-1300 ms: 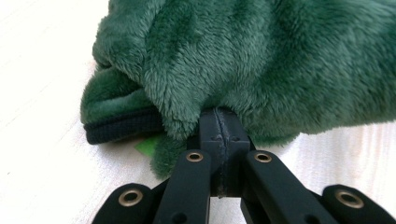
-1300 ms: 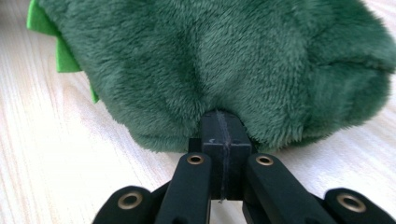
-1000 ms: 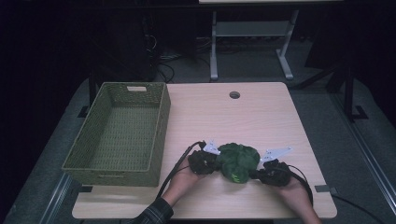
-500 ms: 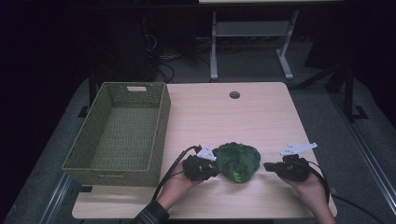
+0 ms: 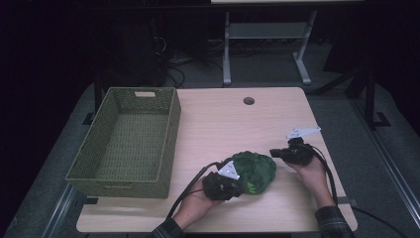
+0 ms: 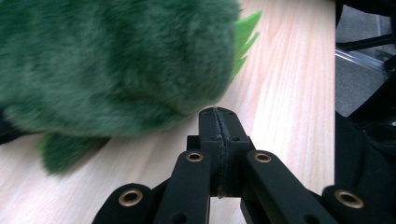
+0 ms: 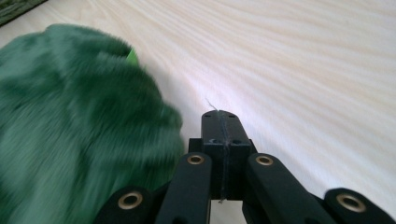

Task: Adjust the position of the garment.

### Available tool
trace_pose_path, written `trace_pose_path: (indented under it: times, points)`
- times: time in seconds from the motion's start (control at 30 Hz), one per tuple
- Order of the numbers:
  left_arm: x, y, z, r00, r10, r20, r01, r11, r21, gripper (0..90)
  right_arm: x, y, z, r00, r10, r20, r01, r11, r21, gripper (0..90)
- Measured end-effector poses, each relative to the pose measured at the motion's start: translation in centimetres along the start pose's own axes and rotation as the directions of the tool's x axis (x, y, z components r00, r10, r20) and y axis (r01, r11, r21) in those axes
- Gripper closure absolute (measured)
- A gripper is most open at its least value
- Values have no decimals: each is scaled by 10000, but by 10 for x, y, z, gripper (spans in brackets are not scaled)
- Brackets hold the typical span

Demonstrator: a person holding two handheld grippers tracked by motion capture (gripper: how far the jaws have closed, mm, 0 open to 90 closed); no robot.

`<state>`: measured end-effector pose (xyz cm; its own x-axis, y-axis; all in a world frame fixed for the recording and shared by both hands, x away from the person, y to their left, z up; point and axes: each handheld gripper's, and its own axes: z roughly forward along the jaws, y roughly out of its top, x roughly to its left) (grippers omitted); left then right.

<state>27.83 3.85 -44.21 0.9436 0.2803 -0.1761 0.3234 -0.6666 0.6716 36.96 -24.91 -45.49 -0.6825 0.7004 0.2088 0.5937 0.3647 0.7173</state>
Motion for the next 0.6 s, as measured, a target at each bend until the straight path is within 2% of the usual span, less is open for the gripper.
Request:
trace_pose_path:
  times: [0.07,0.1,0.13,0.17,0.3,0.47,0.6]
  points:
    - [-2,2,4,9999,64,133,-64,10000,-19,898,-1,4,9,9995,51,-309,-49,10000,49,900]
    - [-4,3,7,9998,21,205,-20,10000,-64,898,-1,6,14,9997,47,-256,-41,9997,246,900]
    - [-4,4,9,9997,48,231,-47,10000,-42,898,-1,7,17,9993,-100,-365,107,9998,193,900]
    - [-6,5,13,9996,104,260,-103,9999,-36,898,0,8,20,9989,-39,-474,47,9998,172,900]
    - [-4,8,24,9996,185,214,-187,9998,76,898,4,9,28,9971,-160,-739,186,9992,342,900]
    - [4,5,25,9999,160,9,-161,9997,168,898,7,5,27,9937,-245,-1095,312,9977,597,900]
    - [9,1,21,9998,81,-189,-77,9998,188,898,12,2,26,9919,-408,-1202,508,9954,813,900]
